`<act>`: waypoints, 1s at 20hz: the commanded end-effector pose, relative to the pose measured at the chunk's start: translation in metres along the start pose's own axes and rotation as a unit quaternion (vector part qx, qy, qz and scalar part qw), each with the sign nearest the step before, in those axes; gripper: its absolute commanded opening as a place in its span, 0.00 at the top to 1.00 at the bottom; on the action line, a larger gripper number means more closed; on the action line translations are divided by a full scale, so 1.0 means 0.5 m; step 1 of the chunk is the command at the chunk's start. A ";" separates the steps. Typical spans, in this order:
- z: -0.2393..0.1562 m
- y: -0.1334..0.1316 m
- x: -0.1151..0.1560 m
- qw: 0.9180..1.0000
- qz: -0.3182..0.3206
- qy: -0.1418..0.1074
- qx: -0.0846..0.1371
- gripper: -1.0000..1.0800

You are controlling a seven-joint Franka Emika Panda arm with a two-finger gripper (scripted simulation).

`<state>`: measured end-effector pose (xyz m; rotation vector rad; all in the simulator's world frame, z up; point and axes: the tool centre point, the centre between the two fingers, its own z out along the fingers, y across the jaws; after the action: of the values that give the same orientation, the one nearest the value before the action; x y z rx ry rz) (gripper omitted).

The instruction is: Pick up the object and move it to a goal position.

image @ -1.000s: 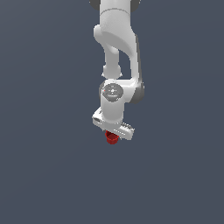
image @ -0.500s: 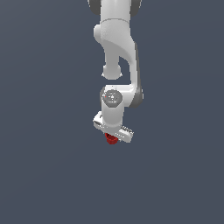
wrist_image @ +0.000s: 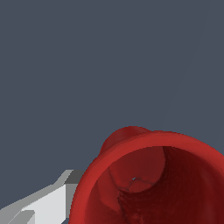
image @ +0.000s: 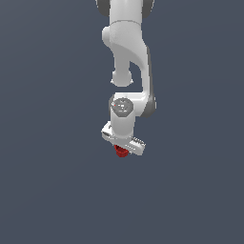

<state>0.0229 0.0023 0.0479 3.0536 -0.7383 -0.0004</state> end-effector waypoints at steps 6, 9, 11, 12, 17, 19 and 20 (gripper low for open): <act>-0.009 0.000 0.018 1.000 0.000 0.000 0.000 1.00; -0.019 0.000 0.036 1.000 0.000 0.000 0.000 1.00; -0.027 0.000 0.050 1.000 0.000 0.000 0.000 1.00; -0.031 0.000 0.059 1.000 0.000 0.000 0.000 1.00; -0.057 -0.002 0.107 1.000 0.000 0.000 0.000 1.00; -0.068 -0.003 0.129 1.000 0.000 0.000 0.000 1.00; -0.074 -0.003 0.139 1.000 0.000 0.000 0.000 1.00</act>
<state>0.0776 -0.0245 0.0793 3.0534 -0.7377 -0.0030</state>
